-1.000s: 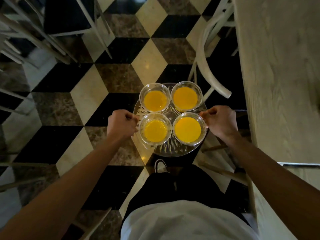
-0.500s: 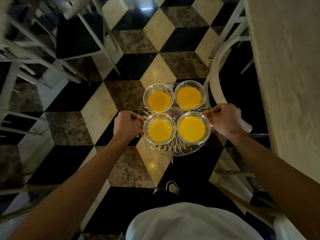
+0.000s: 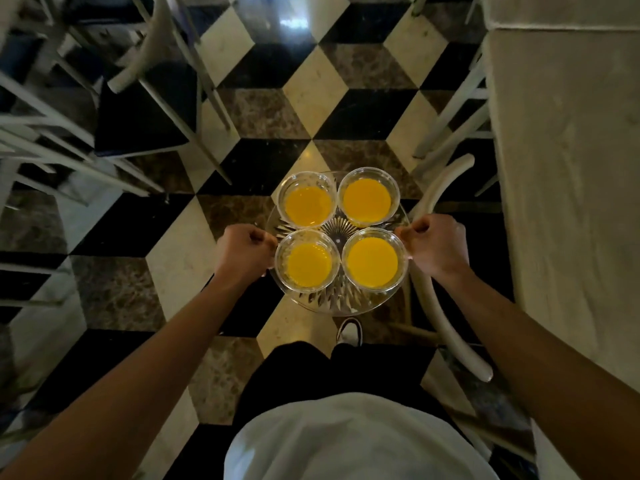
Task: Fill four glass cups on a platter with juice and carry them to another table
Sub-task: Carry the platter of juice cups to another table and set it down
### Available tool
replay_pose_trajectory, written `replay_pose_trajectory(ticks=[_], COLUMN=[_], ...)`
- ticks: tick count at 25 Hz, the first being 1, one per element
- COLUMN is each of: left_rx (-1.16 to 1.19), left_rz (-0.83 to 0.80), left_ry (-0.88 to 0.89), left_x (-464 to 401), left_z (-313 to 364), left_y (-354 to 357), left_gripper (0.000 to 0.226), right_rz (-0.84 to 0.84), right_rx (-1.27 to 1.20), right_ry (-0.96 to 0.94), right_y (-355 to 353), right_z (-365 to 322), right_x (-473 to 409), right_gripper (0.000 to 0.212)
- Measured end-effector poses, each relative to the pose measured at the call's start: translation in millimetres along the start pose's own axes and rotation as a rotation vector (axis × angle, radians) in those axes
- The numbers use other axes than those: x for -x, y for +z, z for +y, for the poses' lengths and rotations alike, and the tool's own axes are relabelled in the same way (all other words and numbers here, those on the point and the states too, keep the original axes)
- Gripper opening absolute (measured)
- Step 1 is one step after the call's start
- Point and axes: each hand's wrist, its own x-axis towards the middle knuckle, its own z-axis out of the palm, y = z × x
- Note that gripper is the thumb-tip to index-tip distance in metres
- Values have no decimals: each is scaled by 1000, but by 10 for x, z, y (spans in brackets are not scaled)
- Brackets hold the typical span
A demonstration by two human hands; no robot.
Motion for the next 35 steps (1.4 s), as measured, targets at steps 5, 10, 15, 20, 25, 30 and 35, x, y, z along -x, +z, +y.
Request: replay_pose_trajectory(ticks=[5, 10, 15, 20, 25, 30, 35], left_rx=[9, -1, -18, -60, -84, -85, -114], left_rz=[-12, -56, -93, -117, -168, -189, -204], left_ry=[-12, -4, 58, 115, 137, 115, 121], left_x=[-562, -1197, -1891, -2616, -3234, -3749, -4288], left_z=[265, 534, 886, 1223, 1536, 1772, 2094], left_y=[44, 18, -79, -175, -268, -272, -172], left_gripper=[12, 13, 9, 8, 13, 13, 15], right_rz=[15, 25, 73, 108, 130, 124, 143], right_rx=[9, -37, -39, -56, -75, -93, -99], right_ry=[8, 36, 80, 122, 148, 189, 207], right_y=[-19, 65, 179, 256, 289, 295, 244], right_z=[-213, -445, -745, -1073, -1389, -1594, -1721], right_x=[-513, -1046, -1615, -2151, -2678, -3142, -3695], right_gripper=[19, 20, 23, 21, 22, 21, 19])
